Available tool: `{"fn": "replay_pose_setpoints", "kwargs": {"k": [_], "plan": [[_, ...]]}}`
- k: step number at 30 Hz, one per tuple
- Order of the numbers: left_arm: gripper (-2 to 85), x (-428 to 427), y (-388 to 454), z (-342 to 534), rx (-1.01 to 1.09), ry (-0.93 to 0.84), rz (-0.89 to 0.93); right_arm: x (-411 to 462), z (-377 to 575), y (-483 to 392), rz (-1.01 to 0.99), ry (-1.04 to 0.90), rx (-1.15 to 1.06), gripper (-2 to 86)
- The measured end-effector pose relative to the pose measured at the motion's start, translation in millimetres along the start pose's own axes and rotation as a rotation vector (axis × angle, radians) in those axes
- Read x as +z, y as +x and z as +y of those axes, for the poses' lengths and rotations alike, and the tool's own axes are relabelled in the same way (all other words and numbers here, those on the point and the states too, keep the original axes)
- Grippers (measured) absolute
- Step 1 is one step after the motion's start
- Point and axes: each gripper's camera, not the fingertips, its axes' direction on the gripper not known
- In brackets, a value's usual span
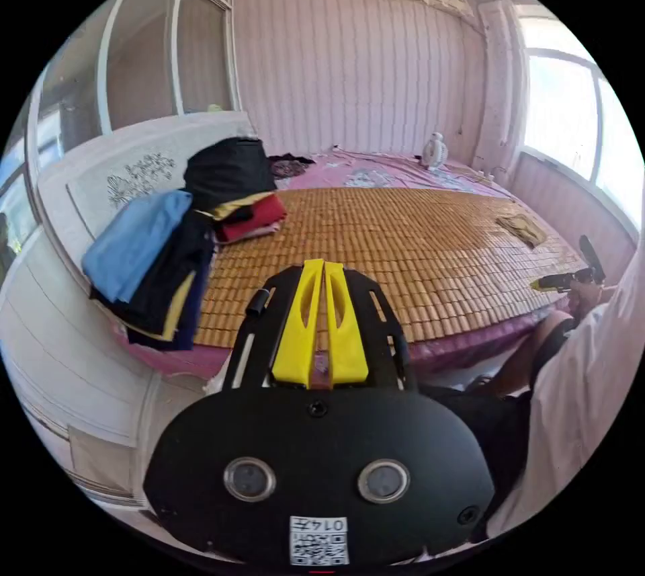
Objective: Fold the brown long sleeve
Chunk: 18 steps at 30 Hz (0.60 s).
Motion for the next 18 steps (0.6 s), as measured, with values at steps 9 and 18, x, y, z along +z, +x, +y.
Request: {"fn": "replay_pose_setpoints", "kwargs": {"k": [9,18], "plan": [[-0.9,-5,185,-76,0.221,0.085,0.418,-107,87,48,-0.018,0.252,0.142,0.3],[-1.0,9,302,-162,0.628,-0.122,0.826,-151,89,39,0.153,0.375,0.043,2.0]]}}
